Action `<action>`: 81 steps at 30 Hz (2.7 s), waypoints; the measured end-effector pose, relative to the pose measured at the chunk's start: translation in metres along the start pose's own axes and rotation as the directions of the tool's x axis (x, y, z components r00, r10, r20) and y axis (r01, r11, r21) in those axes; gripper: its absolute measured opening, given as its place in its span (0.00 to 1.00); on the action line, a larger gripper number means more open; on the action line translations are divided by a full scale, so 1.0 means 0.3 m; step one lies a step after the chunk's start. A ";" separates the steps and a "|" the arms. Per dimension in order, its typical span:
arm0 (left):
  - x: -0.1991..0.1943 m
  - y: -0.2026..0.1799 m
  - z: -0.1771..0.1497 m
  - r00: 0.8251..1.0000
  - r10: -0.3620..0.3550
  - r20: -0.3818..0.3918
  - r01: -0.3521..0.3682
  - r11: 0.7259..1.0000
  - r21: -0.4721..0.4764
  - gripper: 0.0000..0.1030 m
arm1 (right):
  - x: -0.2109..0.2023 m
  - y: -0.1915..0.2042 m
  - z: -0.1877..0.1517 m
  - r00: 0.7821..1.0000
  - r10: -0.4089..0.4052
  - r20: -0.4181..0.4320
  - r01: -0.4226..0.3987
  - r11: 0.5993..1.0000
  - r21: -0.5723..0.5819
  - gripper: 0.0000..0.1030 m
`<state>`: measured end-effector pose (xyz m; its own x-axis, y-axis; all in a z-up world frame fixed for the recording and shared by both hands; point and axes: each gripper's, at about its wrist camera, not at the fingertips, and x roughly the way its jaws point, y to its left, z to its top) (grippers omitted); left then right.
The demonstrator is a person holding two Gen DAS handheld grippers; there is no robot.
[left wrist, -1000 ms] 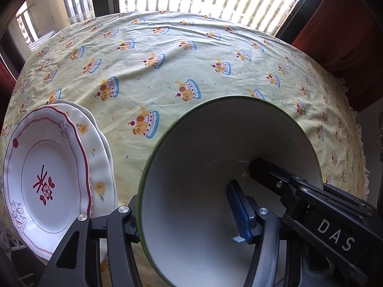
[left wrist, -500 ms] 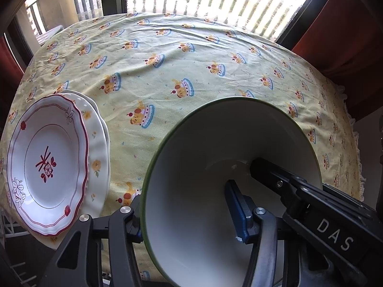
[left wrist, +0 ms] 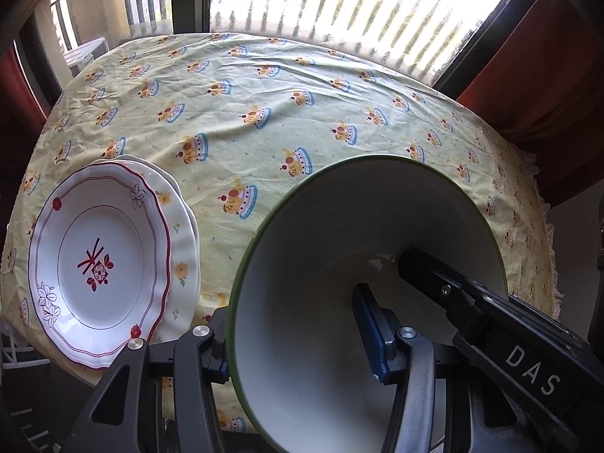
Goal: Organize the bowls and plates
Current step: 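Lift the bowl stack with both tools and carry it over the plate stack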
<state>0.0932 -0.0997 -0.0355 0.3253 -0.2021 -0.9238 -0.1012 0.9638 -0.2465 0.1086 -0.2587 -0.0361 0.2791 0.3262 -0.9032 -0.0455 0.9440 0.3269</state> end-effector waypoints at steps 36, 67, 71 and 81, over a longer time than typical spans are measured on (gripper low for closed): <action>-0.154 0.549 0.125 1.000 -0.027 0.008 0.027 0.999 0.023 0.47 | 0.142 0.567 -0.011 0.999 -0.047 -0.005 0.047 0.999 0.007 0.33; -0.071 0.731 0.143 0.994 -0.061 -0.094 0.072 0.992 0.108 0.46 | 0.319 0.732 -0.069 0.988 -0.136 -0.069 0.142 0.985 0.102 0.33; -0.071 0.727 0.132 0.995 -0.066 -0.079 0.076 0.988 0.134 0.46 | 0.315 0.719 -0.081 0.989 -0.135 -0.063 0.142 0.983 0.115 0.33; -0.081 0.720 0.107 0.997 -0.063 -0.051 0.071 0.984 0.161 0.47 | 0.296 0.715 -0.121 0.989 -0.146 -0.012 0.146 0.980 0.137 0.33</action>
<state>0.0936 0.1189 -0.0570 0.2824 -0.2714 -0.9201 0.0745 0.9625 -0.2610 0.0888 -0.0255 -0.0564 0.2711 0.1854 -0.9445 0.1280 0.9656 0.2263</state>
